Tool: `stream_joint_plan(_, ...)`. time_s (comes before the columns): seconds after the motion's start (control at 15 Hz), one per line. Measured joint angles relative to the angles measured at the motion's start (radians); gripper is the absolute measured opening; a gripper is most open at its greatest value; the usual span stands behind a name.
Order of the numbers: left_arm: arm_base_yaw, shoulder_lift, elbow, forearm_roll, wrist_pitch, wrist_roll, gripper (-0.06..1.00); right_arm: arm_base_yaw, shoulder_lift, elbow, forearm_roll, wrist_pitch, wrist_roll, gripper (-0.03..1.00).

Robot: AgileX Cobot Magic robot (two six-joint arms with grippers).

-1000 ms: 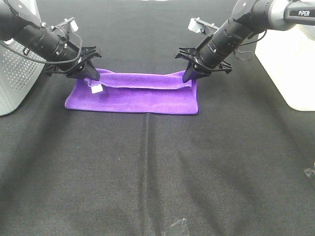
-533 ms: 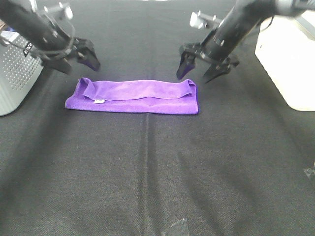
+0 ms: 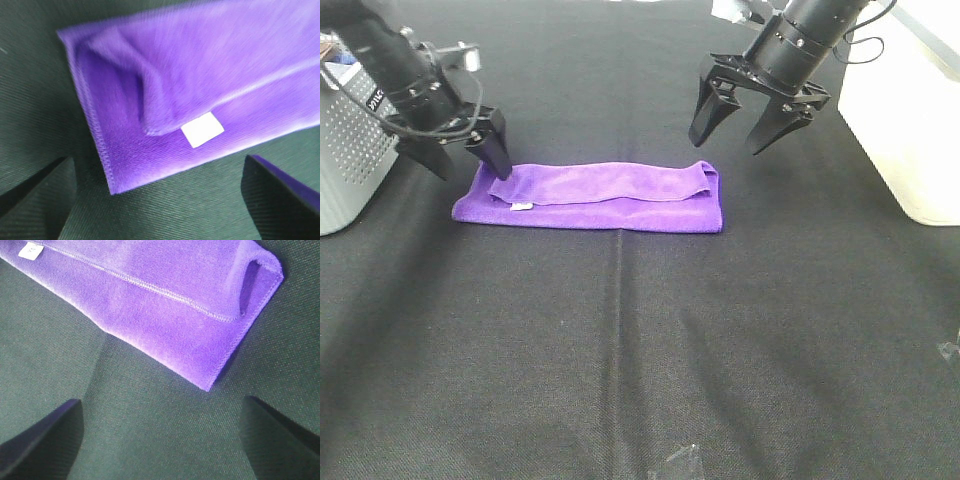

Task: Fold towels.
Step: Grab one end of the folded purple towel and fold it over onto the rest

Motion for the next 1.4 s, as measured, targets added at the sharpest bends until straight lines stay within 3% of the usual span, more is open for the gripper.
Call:
stream_joint_plan(0.2,0.006,0.09,-0.124,-0.007,0.005,-0.037,0.82,0.0,-0.011,0.0,0.0,0.003,0.0,0.81)
stream_joint_plan(0.47,0.079,0.096,-0.127,-0.04,0.007,-0.058,0.81,0.0,-0.011,0.0,0.0,0.004,0.0,0.81)
stream_joint_plan(1.0,0.082,0.157,-0.132,-0.088,0.01,-0.056,0.78,0.0,-0.011,0.0,-0.001,0.004,0.0,0.81)
stream_joint_plan(1.4,0.062,0.146,-0.077,-0.113,-0.007,0.02,0.75,0.0,-0.011,0.0,-0.001,0.004,0.0,0.81)
